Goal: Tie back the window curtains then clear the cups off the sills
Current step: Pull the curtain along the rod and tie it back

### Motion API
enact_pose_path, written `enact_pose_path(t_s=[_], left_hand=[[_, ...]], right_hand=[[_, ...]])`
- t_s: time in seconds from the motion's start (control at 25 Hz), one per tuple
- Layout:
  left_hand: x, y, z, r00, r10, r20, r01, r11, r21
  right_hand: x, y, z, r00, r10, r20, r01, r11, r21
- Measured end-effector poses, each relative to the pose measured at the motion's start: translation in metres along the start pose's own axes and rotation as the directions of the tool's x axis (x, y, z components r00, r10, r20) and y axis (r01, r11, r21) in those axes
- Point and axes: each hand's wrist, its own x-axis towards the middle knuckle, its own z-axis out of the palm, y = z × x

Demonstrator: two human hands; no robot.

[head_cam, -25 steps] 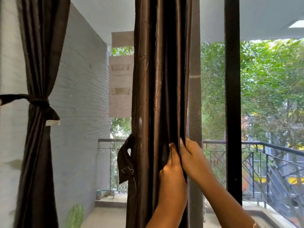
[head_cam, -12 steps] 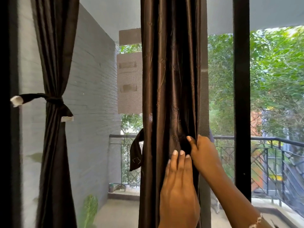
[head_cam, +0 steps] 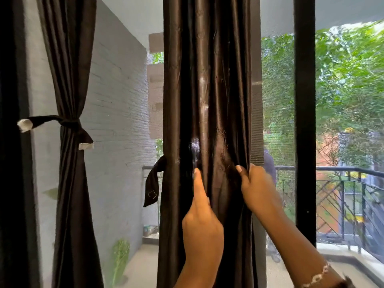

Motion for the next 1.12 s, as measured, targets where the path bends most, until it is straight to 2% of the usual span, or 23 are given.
enact_pose_path(t_s=[0.16,0.32,0.48,0.64,0.68,0.76,0.84,0.92,1.0,1.12], left_hand=[[0.0,0.005,0.01,0.984,-0.02,0.179,-0.009,0.987,0.16],[0.005,0.018,0.019,0.921,-0.213,0.328,0.143,0.964,0.224],[0.007,0.02,0.029,0.93,-0.181,0.321,0.127,0.975,0.182],[0.006,0.015,0.037,0.905,-0.186,0.383,0.132,0.978,0.162],[0.003,0.011,0.038,0.916,-0.143,0.376,0.081,0.981,0.176],[-0.007,0.003,0.039,0.981,0.056,0.186,-0.099,0.968,0.232],[-0.019,0.0,0.034,0.971,0.233,0.053,-0.238,0.927,0.289],[-0.023,-0.006,0.026,0.945,0.326,-0.035,-0.296,0.894,0.338],[-0.015,-0.005,0.013,0.941,0.3,-0.155,-0.238,0.915,0.327],[-0.001,-0.008,0.003,0.965,0.082,-0.248,-0.054,0.992,0.116]], right_hand=[[-0.004,-0.007,0.0,1.0,-0.013,0.023,0.013,1.0,0.018],[-0.002,-0.013,0.0,0.997,-0.006,0.08,-0.003,0.995,0.104],[-0.004,-0.019,-0.003,0.985,0.011,0.175,-0.054,0.969,0.241],[-0.003,-0.018,-0.001,0.978,0.016,0.207,-0.03,0.997,0.064],[-0.002,-0.017,0.001,0.982,0.028,0.189,-0.034,0.999,0.027],[-0.001,-0.015,0.003,0.985,0.051,0.164,-0.052,0.999,0.0],[-0.002,-0.013,0.005,0.987,0.055,0.152,-0.055,0.998,-0.003],[-0.001,-0.013,0.007,0.989,0.04,0.144,-0.04,0.999,-0.006],[-0.002,-0.014,0.006,0.991,0.03,0.133,-0.03,1.0,0.002],[-0.002,-0.013,0.008,0.99,0.035,0.138,-0.038,0.999,0.02]])
